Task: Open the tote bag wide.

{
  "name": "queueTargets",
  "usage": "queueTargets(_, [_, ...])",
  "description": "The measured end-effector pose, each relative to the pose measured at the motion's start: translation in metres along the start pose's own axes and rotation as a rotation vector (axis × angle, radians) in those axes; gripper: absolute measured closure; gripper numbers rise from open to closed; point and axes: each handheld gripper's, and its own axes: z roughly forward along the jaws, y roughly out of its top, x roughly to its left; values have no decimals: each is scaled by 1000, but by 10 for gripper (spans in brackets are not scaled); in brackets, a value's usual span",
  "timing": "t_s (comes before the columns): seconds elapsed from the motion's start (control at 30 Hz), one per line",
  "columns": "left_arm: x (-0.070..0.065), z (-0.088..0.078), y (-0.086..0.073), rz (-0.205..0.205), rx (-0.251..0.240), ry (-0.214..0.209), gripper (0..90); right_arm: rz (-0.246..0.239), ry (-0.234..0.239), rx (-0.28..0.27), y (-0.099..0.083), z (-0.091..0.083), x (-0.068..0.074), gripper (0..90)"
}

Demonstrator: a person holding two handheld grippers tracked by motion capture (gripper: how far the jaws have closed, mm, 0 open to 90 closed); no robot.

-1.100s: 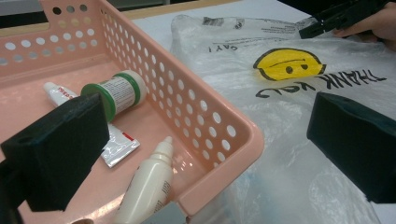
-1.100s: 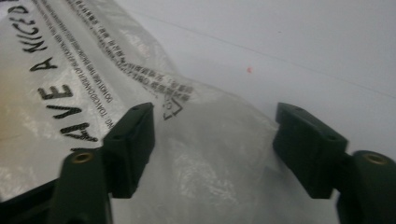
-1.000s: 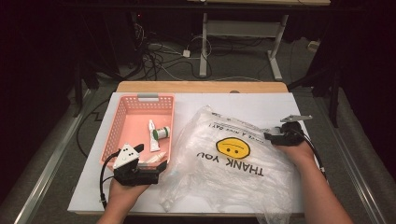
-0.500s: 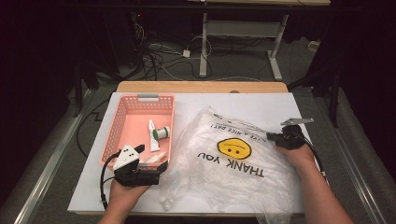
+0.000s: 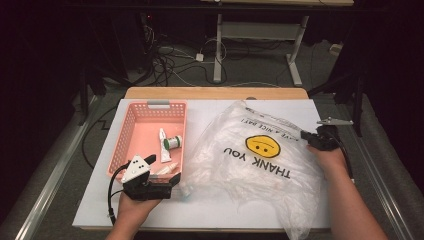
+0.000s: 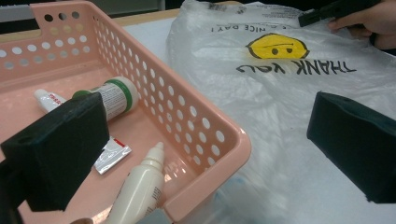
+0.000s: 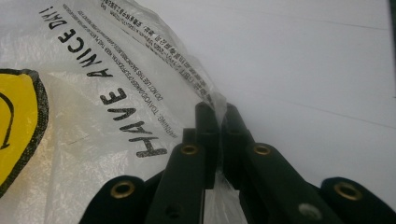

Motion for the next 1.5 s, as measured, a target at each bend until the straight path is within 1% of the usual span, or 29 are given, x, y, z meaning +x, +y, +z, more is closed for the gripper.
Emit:
queueTargets(0.03, [0, 0, 0, 3, 1, 0, 0, 9, -10, -7, 0, -1, -4, 900])
queueTargets(0.07, [0, 0, 0, 3, 1, 1, 0, 44, -30, -21, 0, -2, -11, 900])
queueTargets(0.1, [0, 0, 0, 5, 0, -3, 0, 44, -30, -21, 0, -2, -11, 900])
queueTargets(0.17, [0, 3, 0, 31, 10, -7, 0, 80, -63, -24, -2, -2, -20, 900])
queueTargets(0.2, [1, 5, 1, 33, 11, -7, 0, 80, -63, -24, -2, -2, -20, 900])
queueTargets(0.23, [3, 6, 1, 28, 17, -10, 0, 100, -89, -28, -4, -2, -25, 900])
queueTargets(0.3, [5, 8, 3, 9, 23, -13, 0, 111, -100, -30, -4, -3, -27, 900])
queueTargets(0.33, [6, 8, 3, 12, 22, -10, 0, 118, -114, -34, -4, -3, -29, 900])
queueTargets(0.4, [6, 9, 3, 24, 20, -7, 0, 143, -137, -42, -5, -6, -32, 900])
queueTargets(0.43, [5, 8, 3, 33, 11, -5, 6, 161, -162, -44, -6, -8, -35, 900])
queueTargets(0.47, [3, 7, 2, 55, 8, 7, 6, 161, -162, -44, -6, -8, -35, 900])
queueTargets(0.5, [1, 6, 1, 74, 12, 16, 12, 173, -183, -47, -7, -11, -36, 900])
queueTargets(0.53, [0, 5, 0, 77, 12, 13, 12, 173, -183, -47, -7, -11, -36, 900])
queueTargets(0.6, [-1, 1, -2, 57, 12, 1, 9, 187, -197, -51, -9, -16, -36, 900])
queueTargets(0.77, [-2, -4, -2, 29, 5, -2, 0, 192, -218, -49, -15, -23, -33, 900])
queueTargets(0.83, [-2, -5, -1, 32, 8, 8, 0, 204, -224, -43, -21, -26, -31, 900])
queueTargets(0.9, [-1, -7, -1, 25, 0, 8, 0, 243, -231, -46, -31, -32, -27, 900])
queueTargets(1.03, [0, -8, -1, 15, 15, 0, 0, 229, -233, -54, -38, -36, -18, 895])
queueTargets(1.1, [0, -9, -1, 20, 15, 2, 0, 219, -238, -61, -42, -38, -13, 885])
queueTargets(1.13, [0, -9, 0, 21, 18, 4, 0, 201, -228, -61, -44, -40, -10, 791])
queueTargets(1.17, [0, -9, -1, 19, 18, -2, 0, 201, -228, -61, -44, -40, -10, 791])
queueTargets(1.23, [1, -9, -1, 22, 17, -14, 0, 173, -211, -70, -45, -44, -8, 653])
queueTargets(1.27, [1, -9, -2, 25, 20, -11, 0, 151, -208, -84, -44, -50, -7, 534])
queueTargets(1.3, [2, -9, -2, 26, 19, -10, 0, 151, -208, -84, -44, -50, -7, 534])
queueTargets(1.37, [3, -10, -3, 23, 20, -6, 0, 127, -191, -104, -43, -57, -6, 467])
queueTargets(1.4, [4, -10, -3, 25, 22, 0, 0, 107, -174, -126, -44, -67, -5, 419])
queueTargets(1.43, [4, -11, -3, 23, 22, 0, 0, 107, -174, -126, -44, -67, -5, 419])
queueTargets(1.47, [5, -11, -3, 17, 20, 1, 0, 92, -154, -150, -45, -77, -1, 364])
queueTargets(1.5, [5, -11, -3, 15, 19, 1, 0, 92, -154, -150, -45, -77, -1, 364])
